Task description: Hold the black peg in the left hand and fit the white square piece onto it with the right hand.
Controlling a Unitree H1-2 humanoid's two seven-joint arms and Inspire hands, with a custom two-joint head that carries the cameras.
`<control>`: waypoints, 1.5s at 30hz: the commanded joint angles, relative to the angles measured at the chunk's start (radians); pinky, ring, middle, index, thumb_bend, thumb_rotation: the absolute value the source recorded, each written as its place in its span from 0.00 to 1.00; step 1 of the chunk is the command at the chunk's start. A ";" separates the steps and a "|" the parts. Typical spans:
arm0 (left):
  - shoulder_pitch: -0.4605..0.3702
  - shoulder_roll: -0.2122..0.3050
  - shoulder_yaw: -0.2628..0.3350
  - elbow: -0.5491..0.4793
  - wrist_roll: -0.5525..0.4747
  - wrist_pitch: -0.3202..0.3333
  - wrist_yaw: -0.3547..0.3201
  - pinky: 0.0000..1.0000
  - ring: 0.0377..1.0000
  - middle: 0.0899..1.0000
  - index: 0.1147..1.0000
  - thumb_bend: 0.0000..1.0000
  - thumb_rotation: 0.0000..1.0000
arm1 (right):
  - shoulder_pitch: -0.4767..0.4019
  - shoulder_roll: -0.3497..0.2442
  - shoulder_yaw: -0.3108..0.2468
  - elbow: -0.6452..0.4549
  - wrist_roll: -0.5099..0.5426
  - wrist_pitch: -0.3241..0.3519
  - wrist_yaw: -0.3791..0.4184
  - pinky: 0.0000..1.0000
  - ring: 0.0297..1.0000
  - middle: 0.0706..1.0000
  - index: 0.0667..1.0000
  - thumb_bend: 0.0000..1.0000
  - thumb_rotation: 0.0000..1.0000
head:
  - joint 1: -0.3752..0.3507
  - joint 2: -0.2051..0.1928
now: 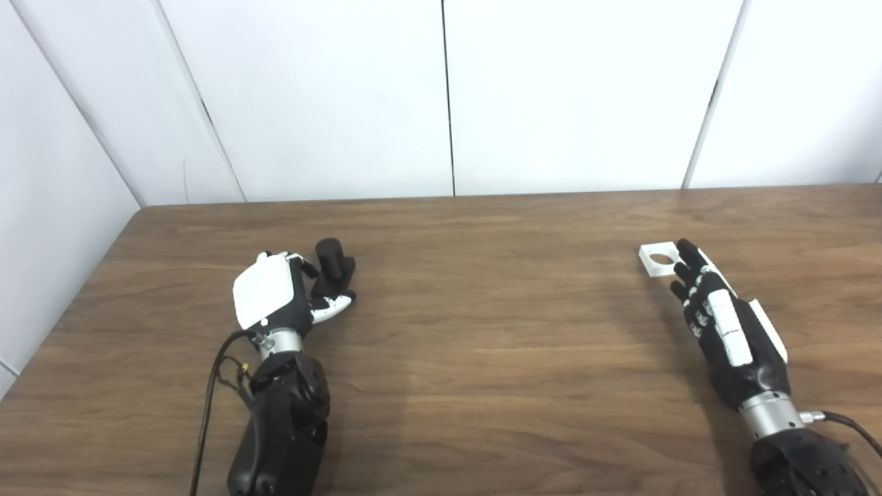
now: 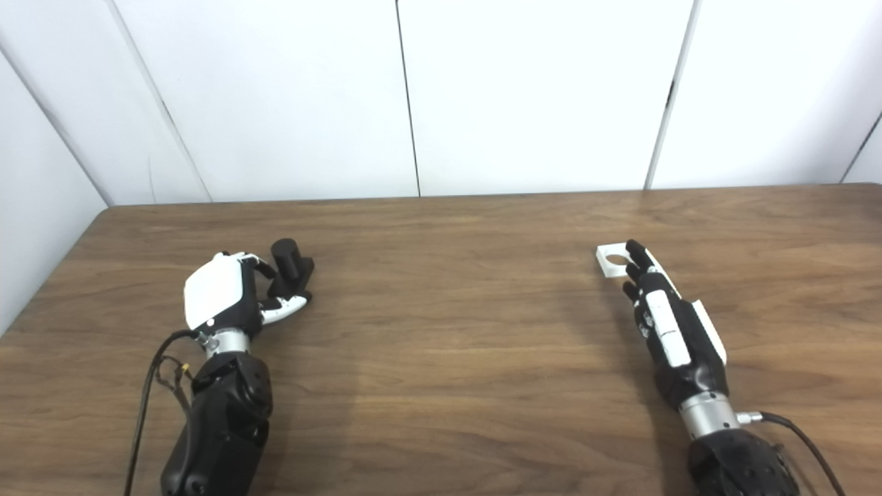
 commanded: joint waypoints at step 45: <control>-0.005 0.019 -0.075 -0.019 -0.200 -0.010 0.093 0.88 0.97 0.84 0.42 0.51 0.07 | 0.015 -0.030 0.001 -0.012 -0.002 -0.007 0.033 1.00 1.00 1.00 0.97 0.65 0.88 | -0.012 0.002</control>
